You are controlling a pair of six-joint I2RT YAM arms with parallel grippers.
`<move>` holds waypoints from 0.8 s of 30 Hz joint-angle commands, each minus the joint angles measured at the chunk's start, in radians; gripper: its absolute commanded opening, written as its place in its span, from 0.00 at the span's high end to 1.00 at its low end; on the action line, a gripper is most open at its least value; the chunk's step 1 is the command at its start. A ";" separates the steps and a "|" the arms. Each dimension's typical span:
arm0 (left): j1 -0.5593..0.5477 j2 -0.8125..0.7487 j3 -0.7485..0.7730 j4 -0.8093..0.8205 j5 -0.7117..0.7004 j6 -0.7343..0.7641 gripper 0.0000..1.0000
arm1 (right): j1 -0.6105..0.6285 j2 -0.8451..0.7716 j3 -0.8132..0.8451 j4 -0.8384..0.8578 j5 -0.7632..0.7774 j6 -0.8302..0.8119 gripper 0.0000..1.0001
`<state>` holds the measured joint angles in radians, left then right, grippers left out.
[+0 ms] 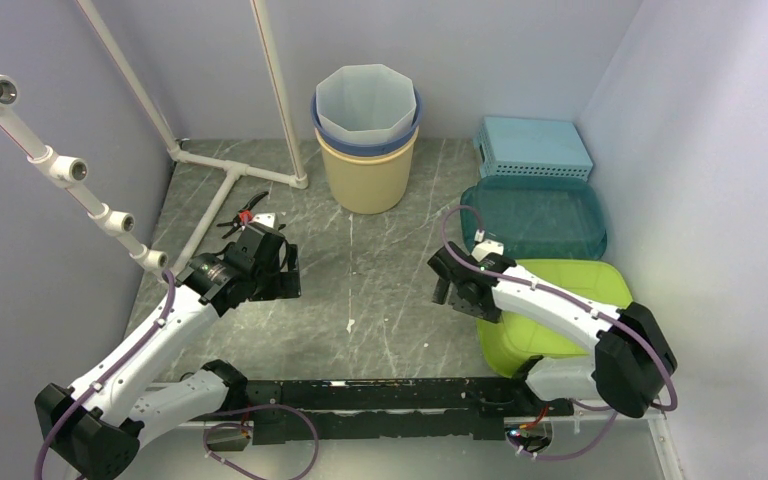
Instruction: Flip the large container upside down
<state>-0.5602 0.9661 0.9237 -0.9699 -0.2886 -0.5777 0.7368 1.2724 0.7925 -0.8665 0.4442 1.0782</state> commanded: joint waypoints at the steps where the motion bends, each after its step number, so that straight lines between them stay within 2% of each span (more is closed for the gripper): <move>1: 0.003 -0.016 0.007 0.010 -0.009 0.006 0.06 | -0.021 -0.021 -0.016 -0.064 0.066 -0.019 0.00; 7: 0.003 -0.019 0.007 0.010 -0.009 0.004 0.06 | -0.024 -0.001 -0.009 -0.071 0.065 -0.031 0.00; 12: 0.003 -0.021 0.007 0.009 -0.014 0.003 0.06 | -0.013 -0.053 0.007 -0.018 0.021 -0.113 0.00; 21: 0.003 -0.011 0.010 0.001 -0.028 -0.004 0.06 | 0.041 -0.253 0.017 0.261 -0.174 -0.243 0.00; 24: 0.004 -0.020 0.009 0.003 -0.027 -0.004 0.06 | 0.041 -0.270 0.052 0.326 -0.179 -0.274 0.00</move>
<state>-0.5602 0.9642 0.9237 -0.9703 -0.2943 -0.5789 0.7757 1.0359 0.7868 -0.7010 0.3153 0.8795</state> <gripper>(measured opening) 0.943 0.997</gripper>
